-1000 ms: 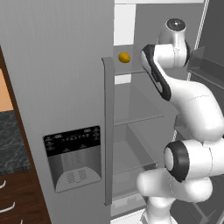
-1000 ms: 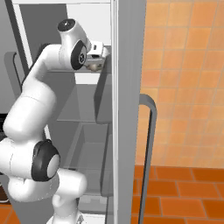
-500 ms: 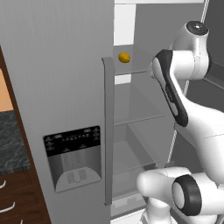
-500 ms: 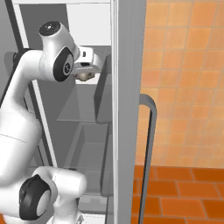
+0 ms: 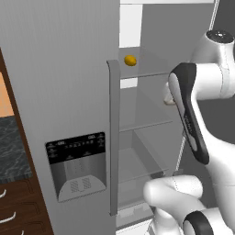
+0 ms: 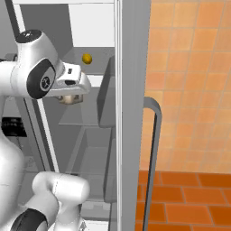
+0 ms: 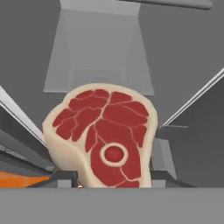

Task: Place one lemon and one steak in each tupperware on the nearby counter, to pack two identical lunches.

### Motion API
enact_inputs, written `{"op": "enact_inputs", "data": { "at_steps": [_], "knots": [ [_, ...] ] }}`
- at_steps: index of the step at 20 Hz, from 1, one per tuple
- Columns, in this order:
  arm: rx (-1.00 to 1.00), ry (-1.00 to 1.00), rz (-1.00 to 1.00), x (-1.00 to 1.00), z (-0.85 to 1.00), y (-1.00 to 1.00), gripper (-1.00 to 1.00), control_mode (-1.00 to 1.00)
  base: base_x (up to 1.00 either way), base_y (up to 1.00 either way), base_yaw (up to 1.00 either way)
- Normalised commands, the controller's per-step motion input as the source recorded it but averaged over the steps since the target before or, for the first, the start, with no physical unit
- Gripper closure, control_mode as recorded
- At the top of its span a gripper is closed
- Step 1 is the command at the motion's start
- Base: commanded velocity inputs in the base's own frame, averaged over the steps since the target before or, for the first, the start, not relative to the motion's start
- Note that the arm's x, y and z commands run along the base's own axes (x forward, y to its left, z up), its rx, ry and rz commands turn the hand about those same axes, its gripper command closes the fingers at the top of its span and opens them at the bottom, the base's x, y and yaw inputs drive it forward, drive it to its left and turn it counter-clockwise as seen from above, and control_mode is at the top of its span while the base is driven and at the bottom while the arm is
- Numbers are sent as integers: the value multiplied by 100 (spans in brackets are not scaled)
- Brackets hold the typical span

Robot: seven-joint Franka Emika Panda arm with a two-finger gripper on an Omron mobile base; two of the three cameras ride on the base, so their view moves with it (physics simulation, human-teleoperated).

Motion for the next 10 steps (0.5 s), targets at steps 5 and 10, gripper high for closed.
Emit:
{"op": "enact_inputs", "data": {
  "at_steps": [5, 10],
  "knots": [
    [0, 10, 0, -100, -71, 9, 100, -100, 0, 0, 0],
    [0, 13, 0, -62, -15, 0, 100, -100, 0, 0, 0]
  ]
}}
